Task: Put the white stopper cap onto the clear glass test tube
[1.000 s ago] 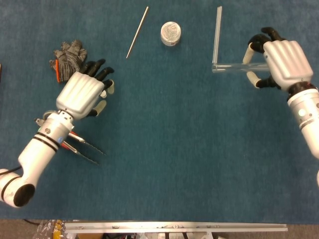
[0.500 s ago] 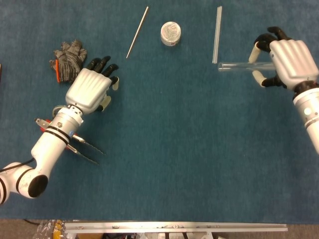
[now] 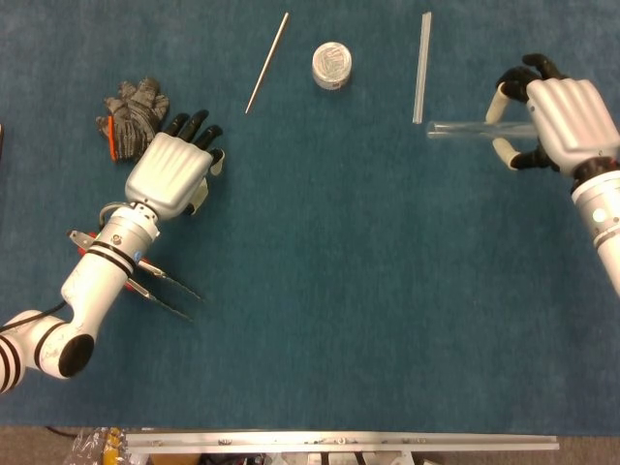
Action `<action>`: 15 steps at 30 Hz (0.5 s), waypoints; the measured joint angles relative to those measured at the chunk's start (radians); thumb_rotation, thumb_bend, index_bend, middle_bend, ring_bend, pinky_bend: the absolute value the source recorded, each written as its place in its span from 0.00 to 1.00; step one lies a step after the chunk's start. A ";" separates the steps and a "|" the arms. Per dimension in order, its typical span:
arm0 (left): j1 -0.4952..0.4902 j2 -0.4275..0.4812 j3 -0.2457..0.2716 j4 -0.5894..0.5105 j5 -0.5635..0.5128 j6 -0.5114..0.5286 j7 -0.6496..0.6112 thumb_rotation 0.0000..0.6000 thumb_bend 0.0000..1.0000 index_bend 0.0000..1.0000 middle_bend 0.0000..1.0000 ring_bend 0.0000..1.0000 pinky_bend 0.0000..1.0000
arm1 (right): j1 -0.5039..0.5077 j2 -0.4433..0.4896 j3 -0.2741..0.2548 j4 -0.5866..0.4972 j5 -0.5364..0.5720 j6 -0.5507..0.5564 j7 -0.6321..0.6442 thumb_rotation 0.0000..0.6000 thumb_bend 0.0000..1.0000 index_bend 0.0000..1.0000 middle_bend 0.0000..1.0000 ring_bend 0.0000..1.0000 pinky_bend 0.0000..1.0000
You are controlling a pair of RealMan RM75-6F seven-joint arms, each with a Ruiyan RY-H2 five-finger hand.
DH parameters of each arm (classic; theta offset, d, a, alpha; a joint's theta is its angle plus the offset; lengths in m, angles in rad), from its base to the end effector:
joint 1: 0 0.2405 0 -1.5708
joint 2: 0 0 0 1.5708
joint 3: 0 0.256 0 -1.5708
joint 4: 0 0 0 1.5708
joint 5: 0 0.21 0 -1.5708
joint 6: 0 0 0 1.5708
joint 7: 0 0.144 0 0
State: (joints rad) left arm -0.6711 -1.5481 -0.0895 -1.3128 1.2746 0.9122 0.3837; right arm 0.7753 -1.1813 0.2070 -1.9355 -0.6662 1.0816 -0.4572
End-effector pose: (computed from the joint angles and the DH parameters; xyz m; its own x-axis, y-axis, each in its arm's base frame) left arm -0.2069 0.3348 -0.0201 0.6720 0.2203 0.7070 0.7150 -0.4417 -0.5420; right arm -0.1431 -0.3328 0.0834 0.3146 -0.3174 0.8946 -0.9492 -0.1082 0.2954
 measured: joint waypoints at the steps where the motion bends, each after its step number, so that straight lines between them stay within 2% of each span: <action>1: 0.000 0.001 0.002 0.000 0.000 0.001 0.001 1.00 0.36 0.42 0.16 0.03 0.09 | 0.000 -0.001 -0.001 0.001 -0.001 0.001 0.000 1.00 0.34 0.60 0.30 0.11 0.32; 15: -0.006 -0.013 0.010 0.035 -0.006 -0.002 -0.009 1.00 0.36 0.42 0.16 0.02 0.09 | 0.002 -0.004 -0.007 0.006 0.000 0.001 0.006 1.00 0.34 0.60 0.30 0.11 0.32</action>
State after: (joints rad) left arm -0.6767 -1.5609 -0.0791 -1.2774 1.2690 0.9101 0.3751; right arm 0.7775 -1.1849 0.2003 -1.9295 -0.6664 1.0824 -0.4515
